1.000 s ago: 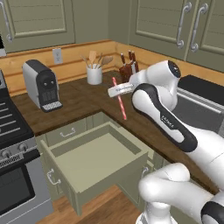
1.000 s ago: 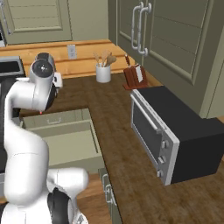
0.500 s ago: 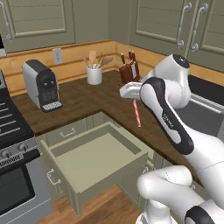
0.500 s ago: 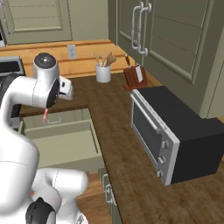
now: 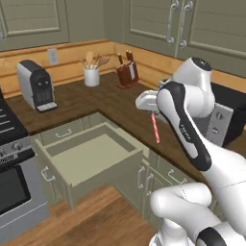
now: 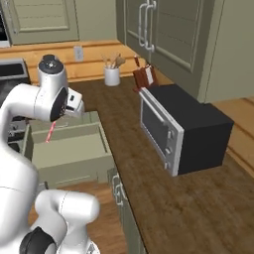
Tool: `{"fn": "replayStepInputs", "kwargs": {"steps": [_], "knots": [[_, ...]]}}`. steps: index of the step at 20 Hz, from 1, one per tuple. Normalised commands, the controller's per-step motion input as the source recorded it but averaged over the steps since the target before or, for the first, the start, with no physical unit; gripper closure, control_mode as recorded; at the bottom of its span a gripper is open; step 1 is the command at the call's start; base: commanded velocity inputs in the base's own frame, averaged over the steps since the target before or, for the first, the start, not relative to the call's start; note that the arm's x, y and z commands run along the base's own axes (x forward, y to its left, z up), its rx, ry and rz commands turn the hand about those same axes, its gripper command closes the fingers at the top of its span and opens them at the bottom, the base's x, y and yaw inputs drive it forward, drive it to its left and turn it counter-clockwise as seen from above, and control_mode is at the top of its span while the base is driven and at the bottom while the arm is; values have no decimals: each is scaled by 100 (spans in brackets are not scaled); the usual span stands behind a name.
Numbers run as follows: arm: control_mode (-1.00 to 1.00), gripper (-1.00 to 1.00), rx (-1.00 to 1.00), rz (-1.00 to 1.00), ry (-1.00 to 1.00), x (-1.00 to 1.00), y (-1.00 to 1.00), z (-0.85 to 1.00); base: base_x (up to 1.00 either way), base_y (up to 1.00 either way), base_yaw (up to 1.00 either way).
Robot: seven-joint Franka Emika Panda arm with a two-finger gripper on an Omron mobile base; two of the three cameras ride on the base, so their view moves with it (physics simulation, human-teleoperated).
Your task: Take a straw from the drawer in front and place it inside the glass cup on the dining counter.
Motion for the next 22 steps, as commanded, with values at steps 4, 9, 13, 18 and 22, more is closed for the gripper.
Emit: {"fn": "replayStepInputs", "kwargs": {"steps": [4, 9, 13, 18, 22], "knots": [[100, 100, 0, 0, 0, 0, 0, 0, -100, 9, 1], [100, 100, 0, 0, 0, 0, 0, 0, -73, 48, 51], [100, 100, 0, 0, 0, 0, 0, 0, -28, 56, 81], [100, 100, 0, 0, 0, 0, 0, 0, -13, 49, 87], [100, 100, 0, 0, 0, 0, 0, 0, -6, 51, 86]]}}
